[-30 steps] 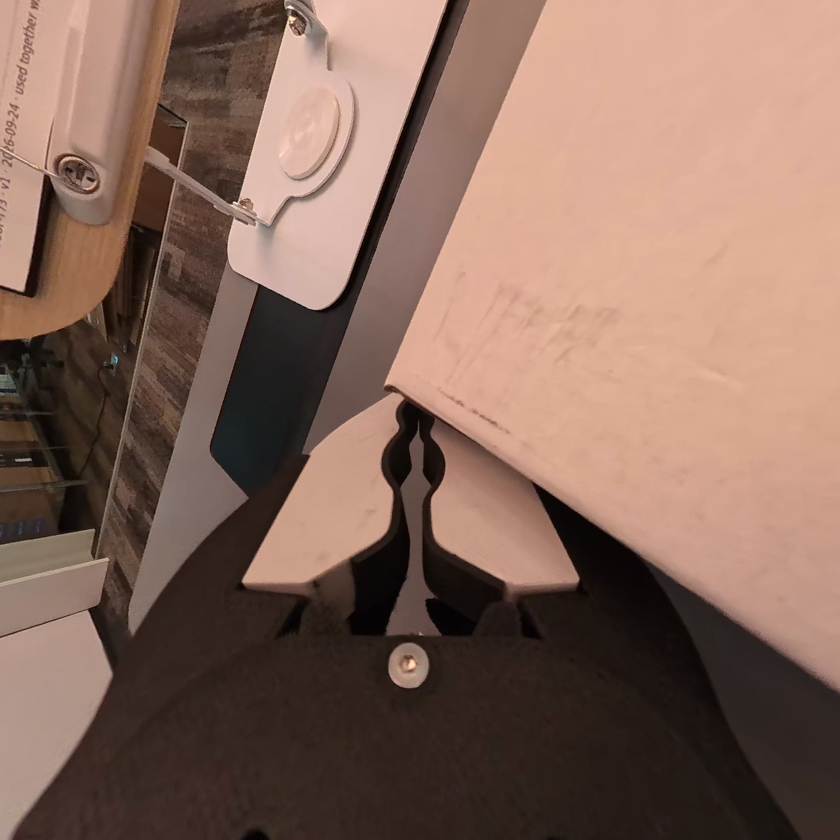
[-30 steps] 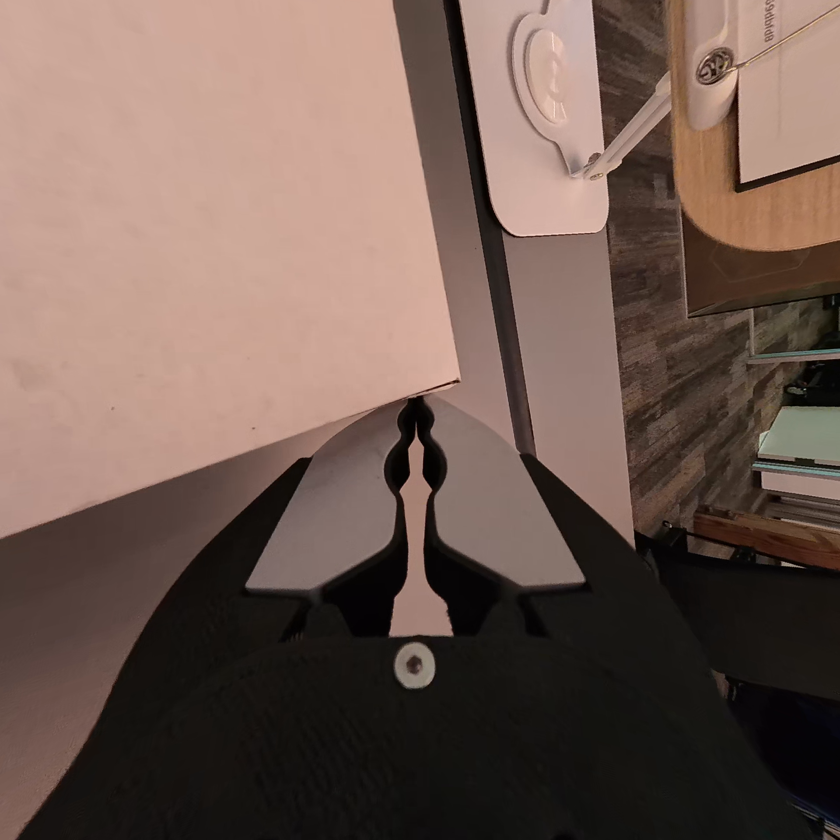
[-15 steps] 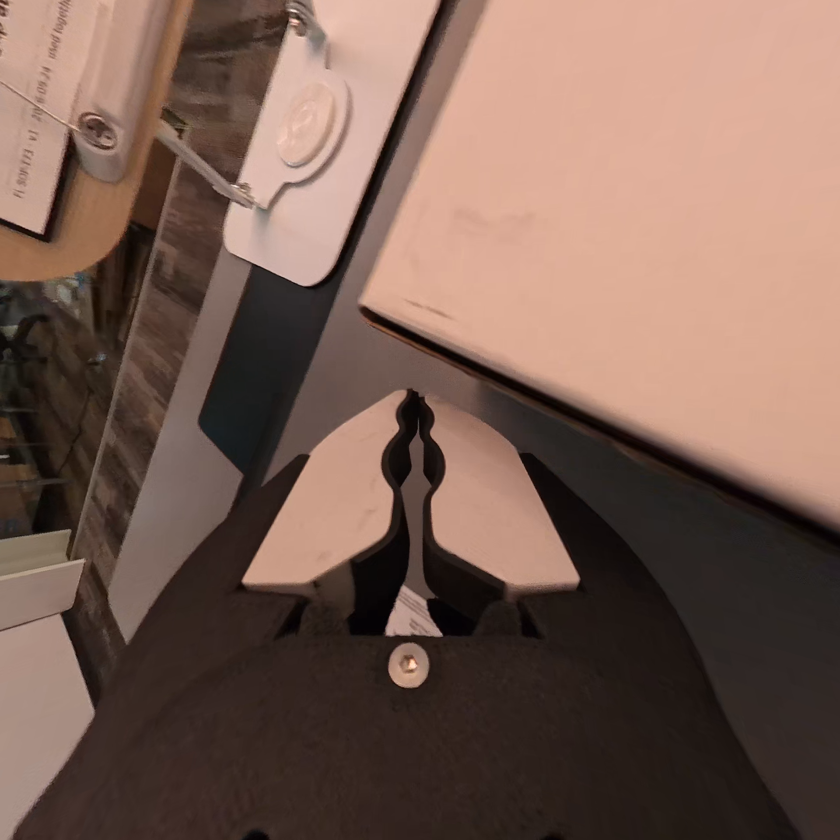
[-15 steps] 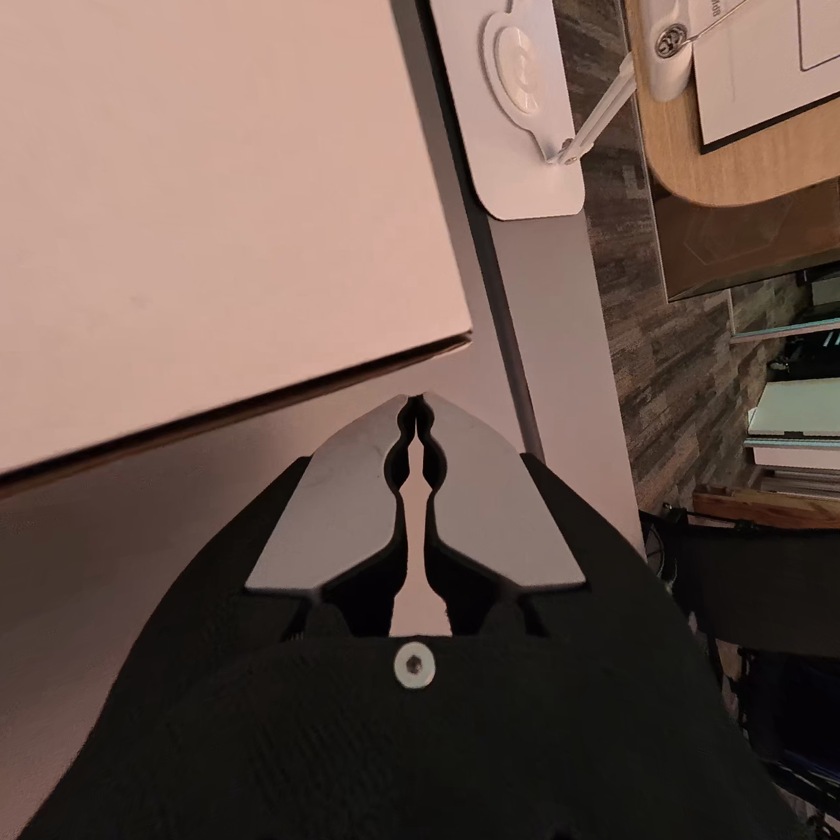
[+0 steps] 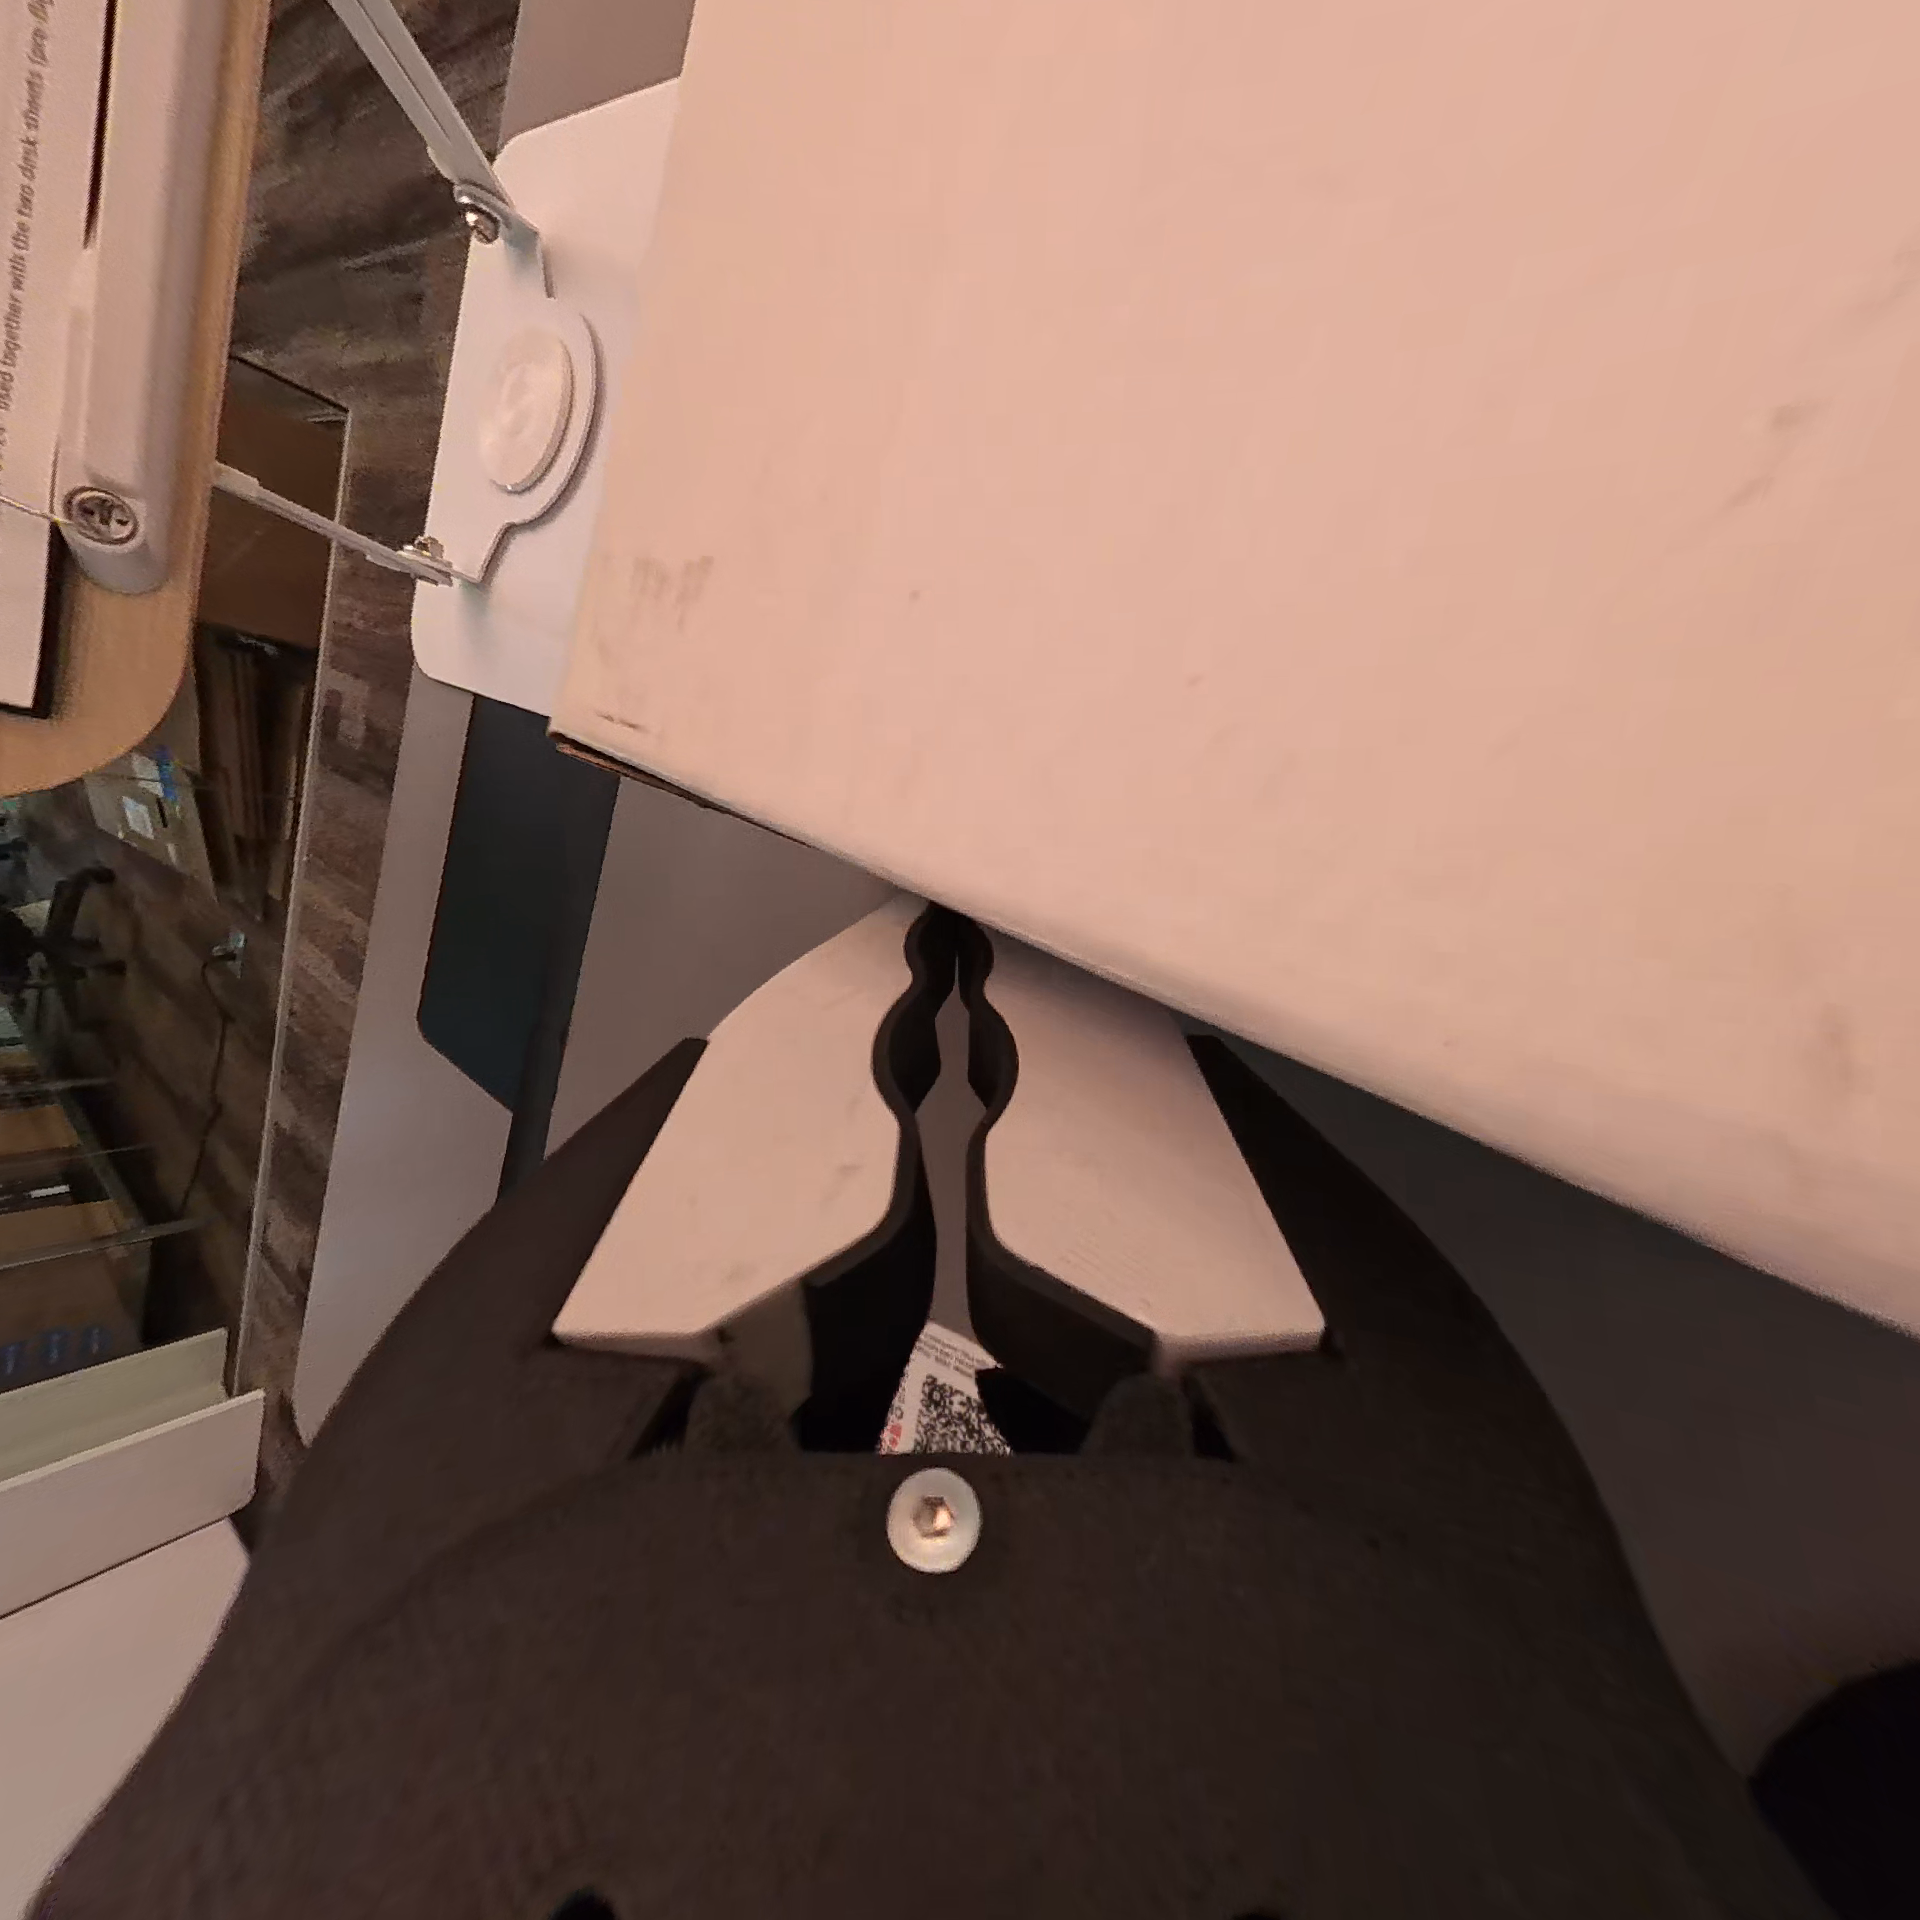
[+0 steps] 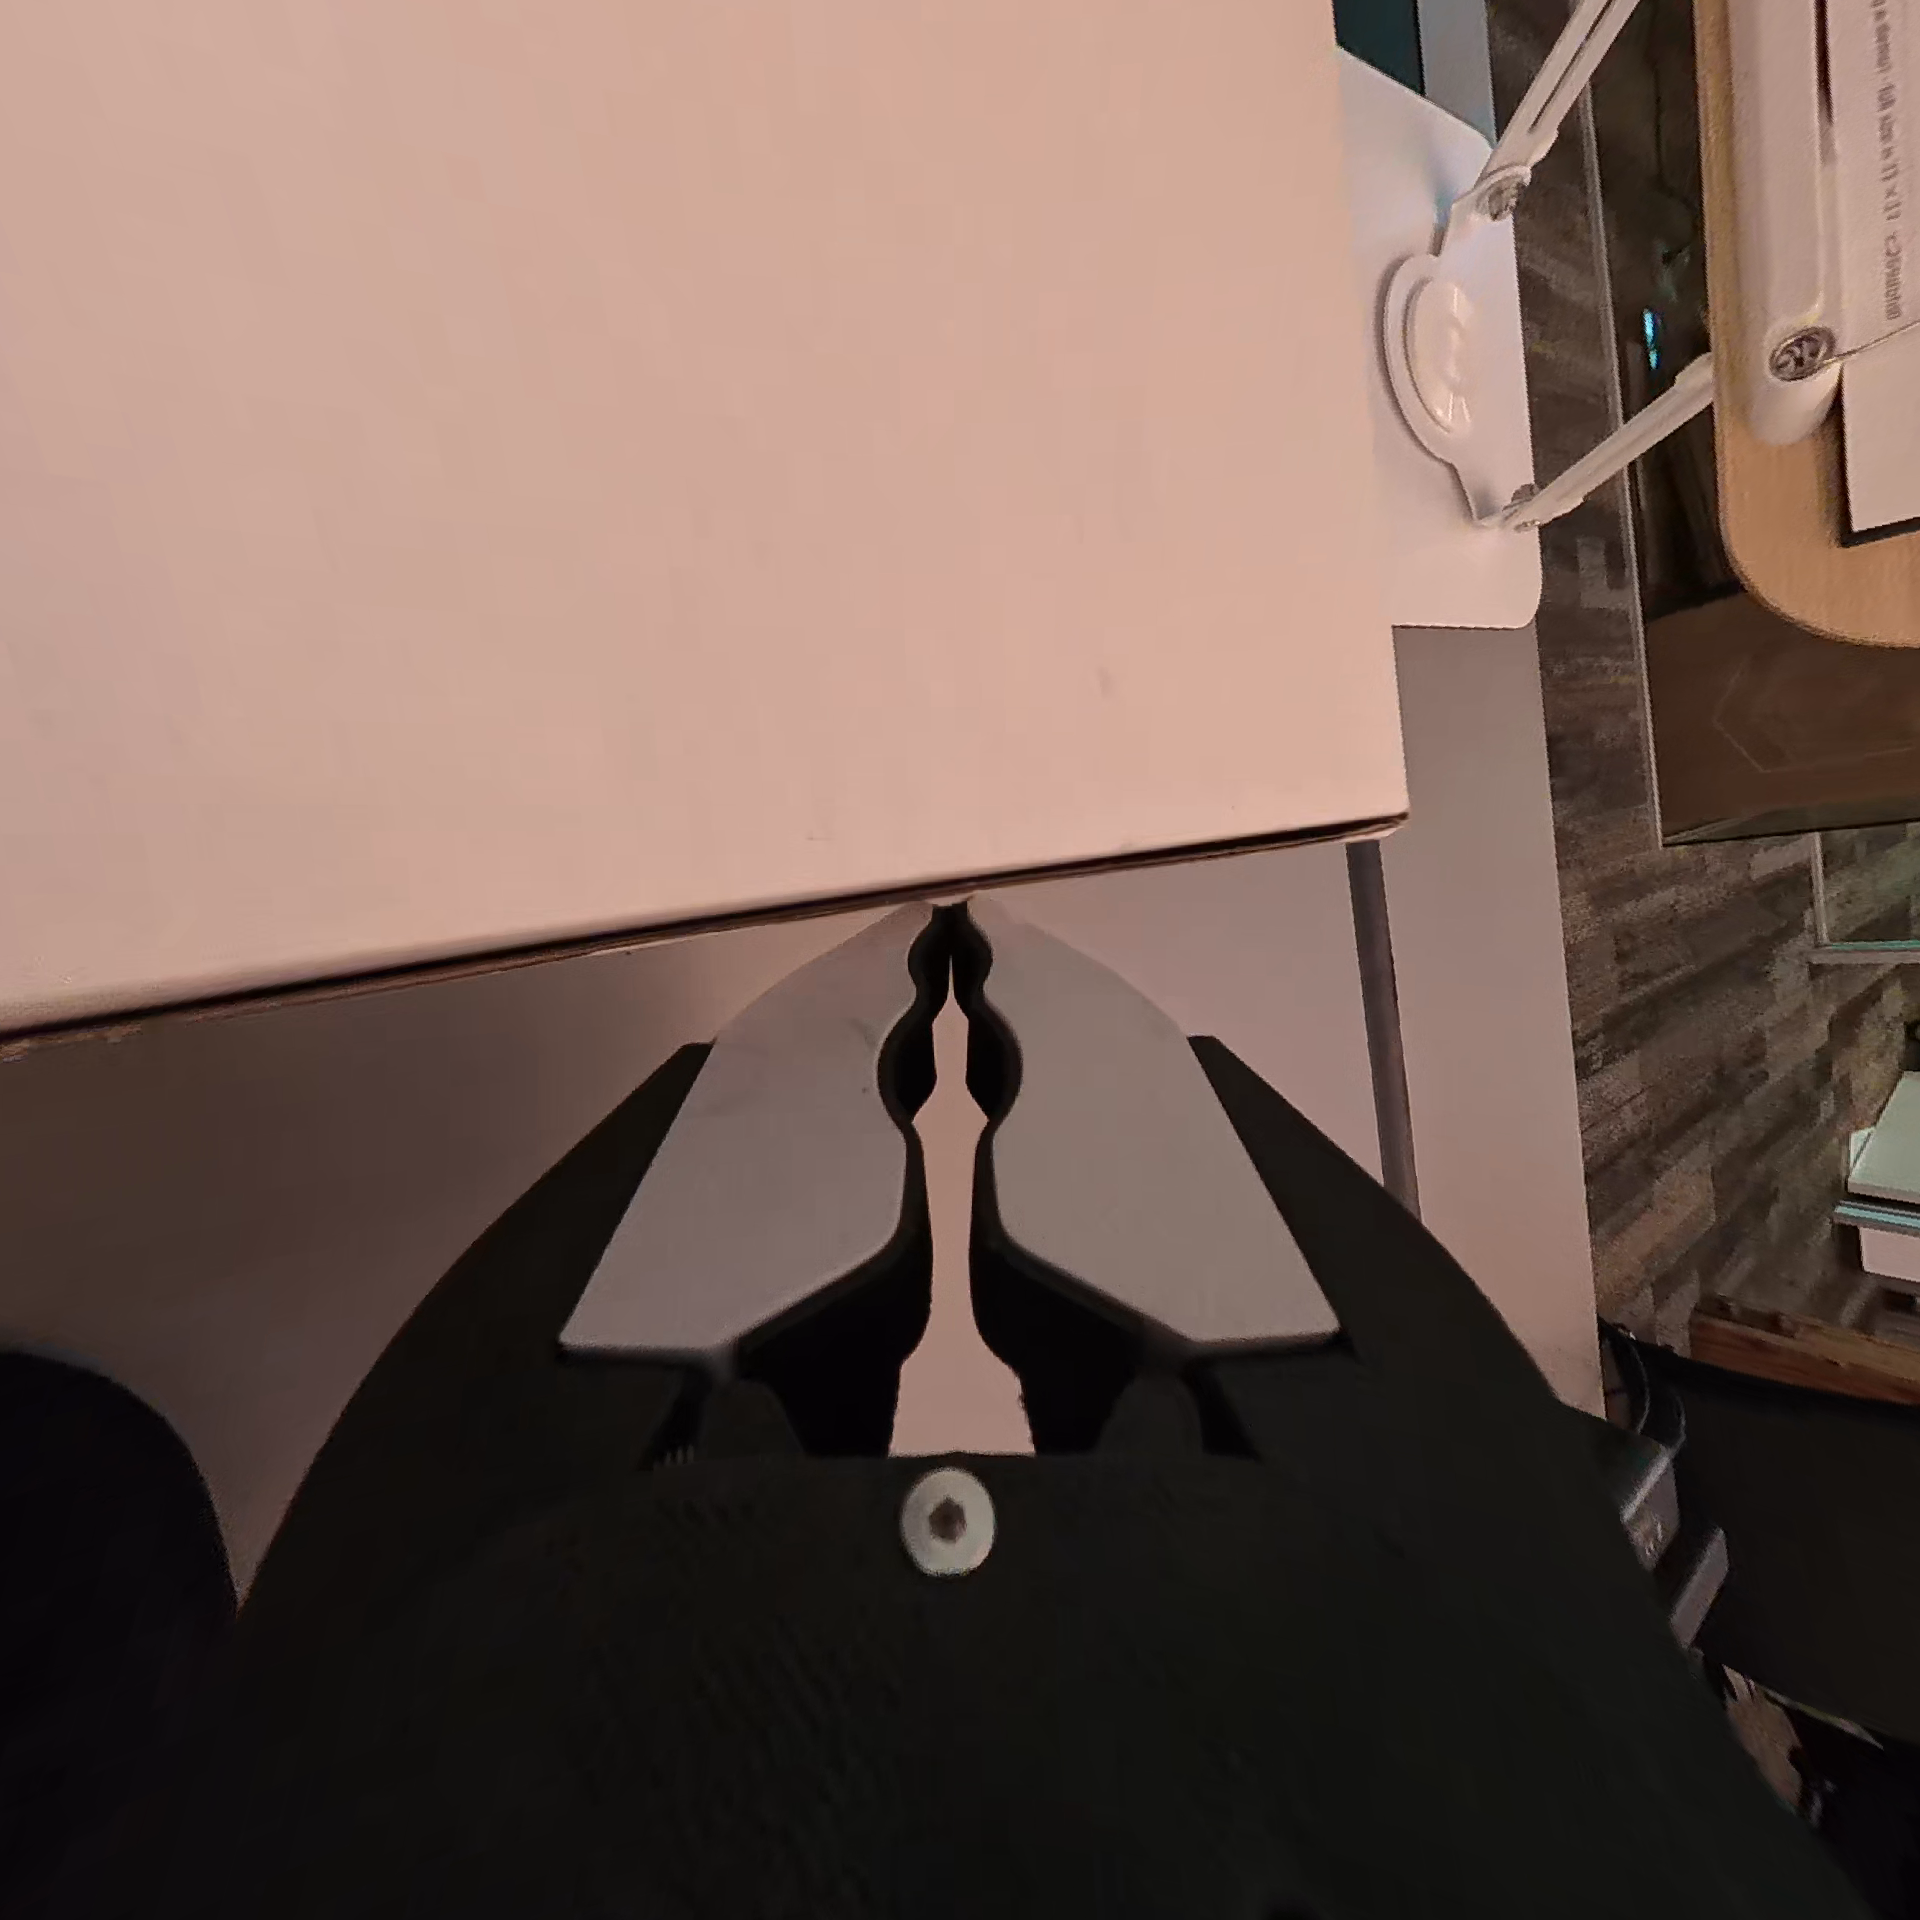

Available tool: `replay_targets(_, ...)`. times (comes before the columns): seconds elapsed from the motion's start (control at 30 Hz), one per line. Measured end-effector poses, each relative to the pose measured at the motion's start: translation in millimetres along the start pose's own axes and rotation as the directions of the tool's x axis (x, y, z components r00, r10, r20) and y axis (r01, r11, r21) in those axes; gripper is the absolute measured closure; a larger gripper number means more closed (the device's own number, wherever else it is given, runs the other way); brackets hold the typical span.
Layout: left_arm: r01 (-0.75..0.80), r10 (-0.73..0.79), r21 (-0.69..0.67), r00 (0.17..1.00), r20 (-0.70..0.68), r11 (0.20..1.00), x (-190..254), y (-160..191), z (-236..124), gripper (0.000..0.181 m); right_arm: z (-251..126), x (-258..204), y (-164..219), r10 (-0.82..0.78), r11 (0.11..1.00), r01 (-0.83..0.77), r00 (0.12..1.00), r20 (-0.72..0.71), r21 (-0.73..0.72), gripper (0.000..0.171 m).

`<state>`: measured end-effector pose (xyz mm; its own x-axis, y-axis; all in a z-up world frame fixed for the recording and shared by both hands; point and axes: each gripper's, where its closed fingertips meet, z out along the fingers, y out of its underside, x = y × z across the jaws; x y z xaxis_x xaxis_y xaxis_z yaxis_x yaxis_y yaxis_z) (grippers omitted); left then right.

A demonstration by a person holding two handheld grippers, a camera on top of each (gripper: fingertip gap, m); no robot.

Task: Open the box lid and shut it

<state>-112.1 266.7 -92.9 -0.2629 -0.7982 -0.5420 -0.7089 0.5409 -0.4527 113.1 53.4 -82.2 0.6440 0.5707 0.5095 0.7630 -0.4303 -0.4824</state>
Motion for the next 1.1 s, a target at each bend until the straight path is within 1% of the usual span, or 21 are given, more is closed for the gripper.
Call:
replay_targets(0.03, 0.005, -0.005, -0.009, 1.000, 0.005, 1.000, 0, 2, -1, 0.181, 0, 0, 1, -0.002, 1.000, 0.002, 1.000, -0.010, -0.010, 0.171)
replay_targets(0.13, 0.053, -0.053, -0.003, 0.999, 0.003, 0.999, 4, 8, -13, 0.181, -9, -5, 4, 0.015, 1.000, -0.015, 1.000, -0.025, -0.010, 0.171)
replay_targets(0.23, 0.069, -0.068, 0.028, 0.997, -0.035, 0.997, 23, 14, -31, 0.181, -28, -21, 12, 0.019, 1.000, -0.019, 0.999, -0.034, -0.006, 0.171)
replay_targets(0.37, 0.093, -0.088, 0.096, 0.995, -0.049, 0.991, 46, 8, -45, 0.181, -40, -42, 2, 0.046, 0.994, -0.043, 0.999, -0.027, 0.098, 0.171)
replay_targets(0.43, 0.164, -0.164, 0.094, 0.986, 0.002, 0.982, 43, 11, -54, 0.181, -43, -43, 2, 0.083, 0.992, -0.076, 0.994, -0.071, 0.096, 0.171)
replay_targets(0.5, 0.317, -0.328, 0.117, 0.940, 0.093, 0.941, 27, 21, -74, 0.181, -60, -34, 12, 0.163, 0.986, -0.152, 0.970, -0.182, 0.070, 0.170)
replay_targets(0.53, 0.421, -0.445, 0.192, 0.891, 0.097, 0.886, 20, 21, -88, 0.181, -75, -29, 12, 0.231, 0.971, -0.209, 0.943, -0.240, 0.114, 0.171)
replay_targets(0.57, 0.536, -0.573, 0.294, 0.818, 0.048, 0.791, 15, 17, -105, 0.181, -94, -23, 5, 0.331, 0.936, -0.277, 0.902, -0.279, 0.217, 0.171)
replay_targets(0.6, 0.641, -0.671, 0.386, 0.738, -0.071, 0.664, 15, 6, -123, 0.181, -114, -21, -9, 0.440, 0.872, -0.339, 0.857, -0.267, 0.352, 0.171)
replay_targets(0.63, 0.718, -0.710, 0.440, 0.669, -0.222, 0.539, 19, -8, -141, 0.181, -131, -23, -27, 0.526, 0.788, -0.385, 0.826, -0.201, 0.481, 0.171)
replay_targets(0.67, 0.769, -0.710, 0.467, 0.613, -0.347, 0.436, 22, -21, -159, 0.181, -144, -27, -44, 0.574, 0.712, -0.416, 0.809, -0.127, 0.566, 0.171)
replay_targets(0.7, 0.794, -0.694, 0.486, 0.580, -0.427, 0.364, 25, -32, -174, 0.172, -150, -33, -57, 0.593, 0.668, -0.438, 0.802, -0.074, 0.602, 0.171)
replay_targets(0.73, 0.798, -0.686, 0.506, 0.569, -0.454, 0.327, 25, -41, -184, 0.141, -152, -37, -66, 0.607, 0.645, -0.454, 0.793, -0.052, 0.615, 0.164)
replay_targets(0.77, 0.780, -0.673, 0.524, 0.592, -0.443, 0.341, 29, -48, -189, 0.129, -153, -41, -73, 0.616, 0.633, -0.462, 0.787, -0.041, 0.621, 0.135)
replay_targets(0.8, 0.745, -0.653, 0.540, 0.638, -0.407, 0.391, 35, -55, -190, 0.133, -152, -47, -82, 0.606, 0.629, -0.461, 0.795, -0.024, 0.626, 0.134)
replay_targets(0.83, 0.711, -0.646, 0.545, 0.675, -0.355, 0.444, 40, -61, -186, 0.138, -151, -51, -89, 0.608, 0.614, -0.460, 0.794, -0.013, 0.642, 0.141)
replay_targets(0.87, 0.691, -0.653, 0.535, 0.694, -0.303, 0.486, 44, -65, -180, 0.142, -149, -51, -93, 0.630, 0.592, -0.472, 0.777, -0.009, 0.653, 0.149)
replay_targets(0.9, 0.686, -0.664, 0.521, 0.697, -0.270, 0.508, 47, -69, -173, 0.150, -145, -50, -93, 0.667, 0.567, -0.498, 0.745, -0.011, 0.656, 0.152)
replay_targets(1.0, 0.693, -0.683, 0.487, 0.690, -0.238, 0.531, 55, -78, -158, 0.163, -126, -52, -92, 0.712, 0.557, -0.552, 0.702, -0.015, 0.620, 0.151)
replay_targets(1.03, 0.702, -0.689, 0.465, 0.685, -0.235, 0.539, 58, -78, -153, 0.172, -118, -53, -89, 0.719, 0.570, -0.567, 0.694, -0.028, 0.594, 0.152)
replay_targets(1.1, 0.718, -0.700, 0.437, 0.673, -0.239, 0.542, 62, -76, -148, 0.180, -109, -54, -82, 0.727, 0.599, -0.577, 0.682, -0.078, 0.555, 0.160)
